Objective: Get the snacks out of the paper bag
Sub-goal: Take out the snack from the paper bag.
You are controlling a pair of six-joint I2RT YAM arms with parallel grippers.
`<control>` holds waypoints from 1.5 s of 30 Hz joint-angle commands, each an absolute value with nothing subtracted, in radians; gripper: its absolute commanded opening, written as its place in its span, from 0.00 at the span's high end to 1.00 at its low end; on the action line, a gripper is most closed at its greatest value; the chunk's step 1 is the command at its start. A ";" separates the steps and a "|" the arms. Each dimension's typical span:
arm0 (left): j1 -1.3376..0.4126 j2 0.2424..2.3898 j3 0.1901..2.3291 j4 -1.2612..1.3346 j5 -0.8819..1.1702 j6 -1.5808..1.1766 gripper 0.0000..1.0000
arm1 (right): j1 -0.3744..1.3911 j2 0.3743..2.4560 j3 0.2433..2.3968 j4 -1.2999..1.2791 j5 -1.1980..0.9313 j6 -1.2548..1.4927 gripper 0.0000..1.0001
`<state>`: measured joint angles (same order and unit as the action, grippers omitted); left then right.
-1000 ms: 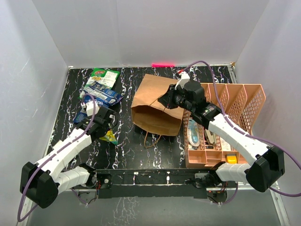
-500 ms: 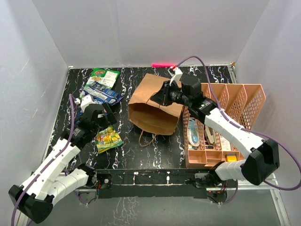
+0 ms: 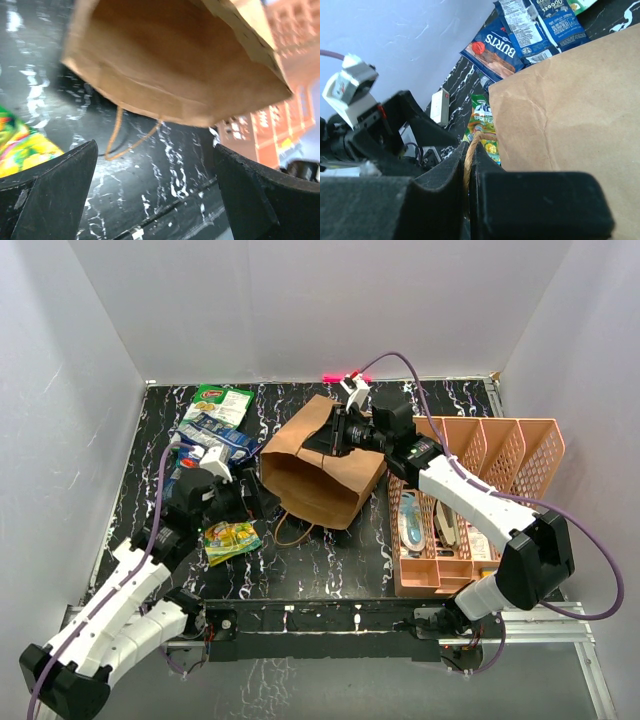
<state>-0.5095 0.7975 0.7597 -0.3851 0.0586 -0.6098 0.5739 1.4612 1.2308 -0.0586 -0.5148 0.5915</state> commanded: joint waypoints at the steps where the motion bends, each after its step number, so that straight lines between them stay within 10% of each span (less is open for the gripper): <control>1: -0.506 0.745 0.639 -0.073 0.444 -0.616 0.02 | 0.574 1.416 1.272 0.046 -0.499 0.618 0.92; 9: -0.563 0.755 0.469 0.371 0.497 -0.600 0.02 | 0.574 1.384 1.256 0.062 -0.479 0.642 0.92; 19: -0.886 1.027 0.584 0.398 0.071 -0.080 0.09 | 0.571 1.370 1.251 0.102 -0.506 0.706 0.92; 45: -0.849 1.739 0.650 1.199 -0.193 0.345 0.46 | 0.572 1.293 1.238 0.089 -0.488 0.722 0.92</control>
<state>-0.8822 1.6905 0.5873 1.0779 -0.1787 0.2874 0.5735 1.3571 1.2209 0.0463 -0.4931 0.7174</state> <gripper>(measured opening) 0.537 0.080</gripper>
